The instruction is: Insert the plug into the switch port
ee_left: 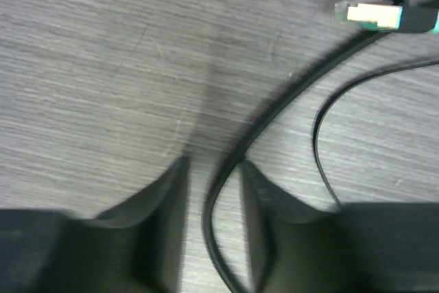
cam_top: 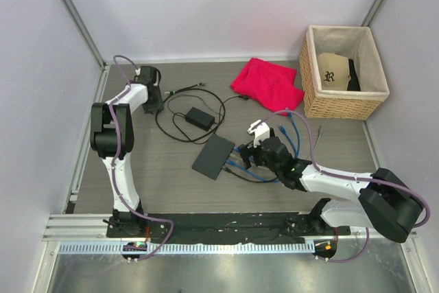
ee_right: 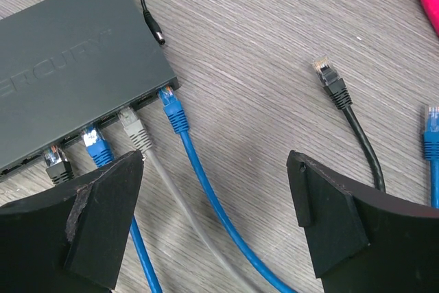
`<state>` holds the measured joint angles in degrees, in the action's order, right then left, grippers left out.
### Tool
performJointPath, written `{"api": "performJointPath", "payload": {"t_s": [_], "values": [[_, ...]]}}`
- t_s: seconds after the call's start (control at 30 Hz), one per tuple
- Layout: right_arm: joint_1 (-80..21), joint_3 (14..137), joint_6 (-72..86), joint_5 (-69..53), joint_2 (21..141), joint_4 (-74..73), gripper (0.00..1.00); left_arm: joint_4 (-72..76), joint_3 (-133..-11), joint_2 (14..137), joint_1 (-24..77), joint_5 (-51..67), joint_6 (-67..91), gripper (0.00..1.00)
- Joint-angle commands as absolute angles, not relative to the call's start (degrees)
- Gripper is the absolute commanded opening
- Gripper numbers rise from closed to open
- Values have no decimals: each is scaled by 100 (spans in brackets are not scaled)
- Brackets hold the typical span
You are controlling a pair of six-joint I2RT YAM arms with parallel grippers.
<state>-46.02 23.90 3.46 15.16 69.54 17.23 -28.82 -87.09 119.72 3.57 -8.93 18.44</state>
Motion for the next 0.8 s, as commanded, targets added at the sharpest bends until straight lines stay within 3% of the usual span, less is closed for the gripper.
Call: {"api": "performJointPath", "payload": {"t_s": [0.0,0.07,0.17,0.33,0.57,0.77], "values": [[-4588,2610,440,1485,6926,1793,94,-4015,-8798,12173,352,-1587,1652,30],[-4588,2602,439,1459,6917,1784,93,-4139,-8780,12077,308,-1949,1722,14],[-4588,2602,431,1450,6900,1767,93,-4263,-8701,11709,194,-2564,2003,0],[-4588,2628,422,1380,6917,1723,93,-4421,-8561,10821,141,-3899,2416,0],[-4588,2567,466,1318,6724,1758,92,-4193,-8560,9379,604,-4463,2356,0],[-4588,2514,624,1371,6531,1741,92,-4700,-10085,8904,1362,-4833,2075,0]]}}
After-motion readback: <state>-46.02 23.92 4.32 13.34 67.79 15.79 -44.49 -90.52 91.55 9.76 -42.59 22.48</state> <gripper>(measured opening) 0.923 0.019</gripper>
